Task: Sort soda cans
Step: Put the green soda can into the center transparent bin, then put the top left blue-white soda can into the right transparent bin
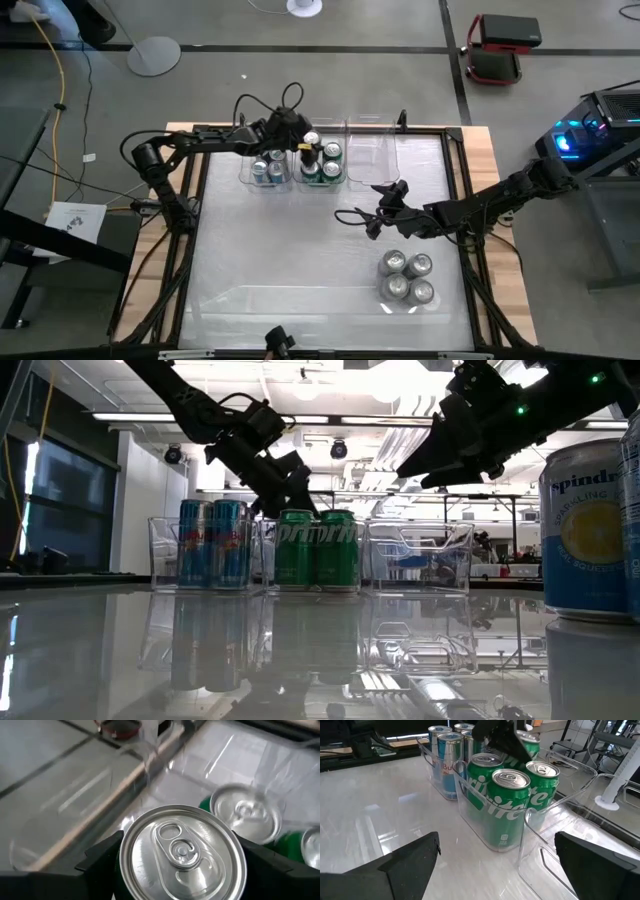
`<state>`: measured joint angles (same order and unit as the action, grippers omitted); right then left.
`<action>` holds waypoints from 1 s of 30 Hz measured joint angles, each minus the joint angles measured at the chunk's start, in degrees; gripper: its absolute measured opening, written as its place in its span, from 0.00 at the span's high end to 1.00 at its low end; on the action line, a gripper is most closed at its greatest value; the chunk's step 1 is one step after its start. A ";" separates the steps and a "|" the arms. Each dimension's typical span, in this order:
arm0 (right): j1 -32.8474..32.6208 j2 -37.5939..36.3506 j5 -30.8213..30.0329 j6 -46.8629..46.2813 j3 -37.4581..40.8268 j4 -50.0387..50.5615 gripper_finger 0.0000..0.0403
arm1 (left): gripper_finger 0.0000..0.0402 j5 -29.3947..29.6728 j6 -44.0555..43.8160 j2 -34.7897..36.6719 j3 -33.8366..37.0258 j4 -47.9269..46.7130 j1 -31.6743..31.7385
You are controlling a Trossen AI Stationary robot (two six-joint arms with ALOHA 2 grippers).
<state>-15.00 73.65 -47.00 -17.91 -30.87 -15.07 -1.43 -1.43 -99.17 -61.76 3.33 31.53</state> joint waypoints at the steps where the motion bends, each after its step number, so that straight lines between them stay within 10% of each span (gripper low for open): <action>1: 0.00 0.00 0.00 0.00 0.00 0.00 0.05 | 0.24 0.02 0.00 -0.23 0.00 -0.50 -0.02; 30: 0.02 0.02 -2.21 -0.50 -0.04 -0.10 0.05 | 0.17 -8.81 -0.37 3.97 0.04 -2.28 2.26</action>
<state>-14.98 73.67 -49.22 -18.41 -30.92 -15.17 -10.24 -1.80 -95.20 -61.71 1.05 33.79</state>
